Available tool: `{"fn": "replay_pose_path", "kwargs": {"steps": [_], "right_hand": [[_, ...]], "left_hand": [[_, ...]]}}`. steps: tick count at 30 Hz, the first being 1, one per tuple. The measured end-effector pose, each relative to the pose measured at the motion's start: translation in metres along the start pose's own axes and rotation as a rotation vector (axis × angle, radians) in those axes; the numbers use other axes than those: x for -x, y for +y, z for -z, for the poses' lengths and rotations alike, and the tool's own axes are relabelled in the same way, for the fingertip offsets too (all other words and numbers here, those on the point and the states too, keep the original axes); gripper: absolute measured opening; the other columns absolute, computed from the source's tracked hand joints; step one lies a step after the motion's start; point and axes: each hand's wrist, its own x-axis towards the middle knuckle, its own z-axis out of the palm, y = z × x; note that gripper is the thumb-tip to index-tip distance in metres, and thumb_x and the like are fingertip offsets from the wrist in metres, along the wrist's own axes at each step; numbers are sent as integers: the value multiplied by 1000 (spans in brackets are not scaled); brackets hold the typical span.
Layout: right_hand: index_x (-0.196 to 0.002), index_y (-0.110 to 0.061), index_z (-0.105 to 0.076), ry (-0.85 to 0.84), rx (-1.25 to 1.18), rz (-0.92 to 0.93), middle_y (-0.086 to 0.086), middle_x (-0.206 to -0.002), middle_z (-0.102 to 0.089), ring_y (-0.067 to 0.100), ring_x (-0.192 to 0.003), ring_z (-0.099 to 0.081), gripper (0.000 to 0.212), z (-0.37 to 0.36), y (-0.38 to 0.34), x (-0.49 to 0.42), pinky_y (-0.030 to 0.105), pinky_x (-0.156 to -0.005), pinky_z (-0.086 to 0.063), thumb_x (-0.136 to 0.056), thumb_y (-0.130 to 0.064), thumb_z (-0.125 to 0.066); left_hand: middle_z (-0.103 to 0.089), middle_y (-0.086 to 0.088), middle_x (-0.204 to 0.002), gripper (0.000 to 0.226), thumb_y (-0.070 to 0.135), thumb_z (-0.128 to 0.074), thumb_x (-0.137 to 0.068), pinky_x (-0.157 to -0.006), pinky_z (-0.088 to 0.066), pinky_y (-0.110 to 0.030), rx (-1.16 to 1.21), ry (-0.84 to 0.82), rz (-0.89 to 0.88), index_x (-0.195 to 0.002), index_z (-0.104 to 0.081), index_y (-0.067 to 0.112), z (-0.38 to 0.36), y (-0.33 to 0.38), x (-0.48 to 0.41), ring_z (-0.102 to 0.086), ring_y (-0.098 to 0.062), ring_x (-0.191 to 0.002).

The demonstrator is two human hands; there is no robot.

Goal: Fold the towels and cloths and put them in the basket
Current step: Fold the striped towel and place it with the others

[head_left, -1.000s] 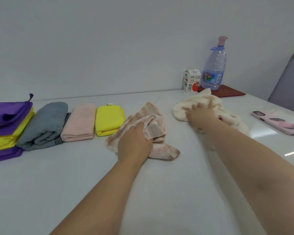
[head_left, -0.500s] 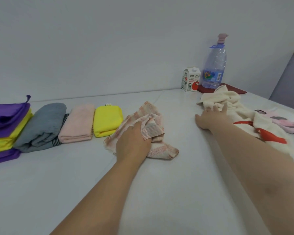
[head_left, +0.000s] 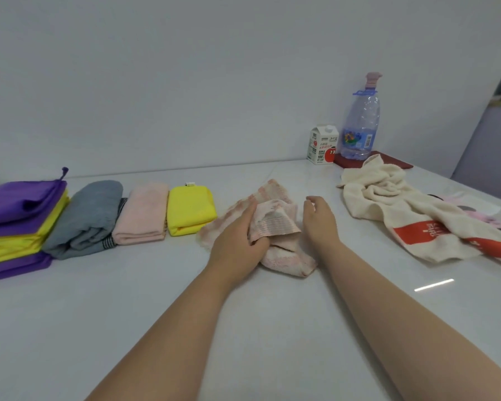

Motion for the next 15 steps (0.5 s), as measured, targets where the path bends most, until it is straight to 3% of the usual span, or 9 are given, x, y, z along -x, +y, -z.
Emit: {"fn": "replay_pose_path", "kwargs": {"steps": [2, 4, 7, 10, 12, 15], "right_hand": [[-124, -2, -51, -42, -81, -45, 15, -129, -52, 20, -111, -48, 34, 9, -4, 10, 16, -79, -27, -101, -19, -34], [-124, -4, -51, -104, -121, -47, 13, -126, -53, 21, -112, -50, 34, 19, -9, 18, 18, -80, -27, -100, -24, -38], [-144, -18, -33, -308, -285, -102, 0, -141, -41, 12, -121, -42, 54, 32, -19, 32, 22, -91, -29, -95, -38, -47], [-148, -27, -22, -568, 22, 15, -6, -140, -37, 11, -128, -38, 77, 42, -25, 38, 23, -100, -30, -85, -35, -65], [-135, -24, -42, -698, 256, 102, -10, -121, -49, 10, -111, -48, 66, 45, -28, 41, 23, -90, -38, -77, -34, -73], [-96, -18, -64, -554, 335, 175, -2, -88, -62, 16, -80, -56, 21, 47, -28, 38, 24, -69, -42, -76, -18, -70]], "left_hand": [[-53, 7, -132, 59, 24, -56, -92, -87, -41, -8, 166, -32, -69, -146, -32, 27, 1, 4, 7, -56, 7, -98], [-61, 7, -115, 52, 38, -49, -90, -76, -46, -11, 157, 78, -124, -140, -44, 23, 1, 7, 13, -60, 3, -82], [-67, 2, -109, 49, 40, -37, -86, -81, -47, -26, -29, 216, -90, -122, -63, 20, 1, 4, 11, -62, -13, -92], [-66, -8, -114, 39, 27, -37, -92, -89, -42, -31, -217, 176, -27, -112, -67, 11, -2, -4, 3, -56, -25, -108], [-66, -13, -109, 32, 21, -39, -97, -87, -44, -36, -222, 180, 94, -99, -68, 5, -2, -5, 1, -56, -29, -104], [-65, -15, -94, 32, 19, -40, -95, -72, -44, -37, -324, 159, 198, -79, -63, 3, 1, -8, 1, -54, -30, -95]]}}
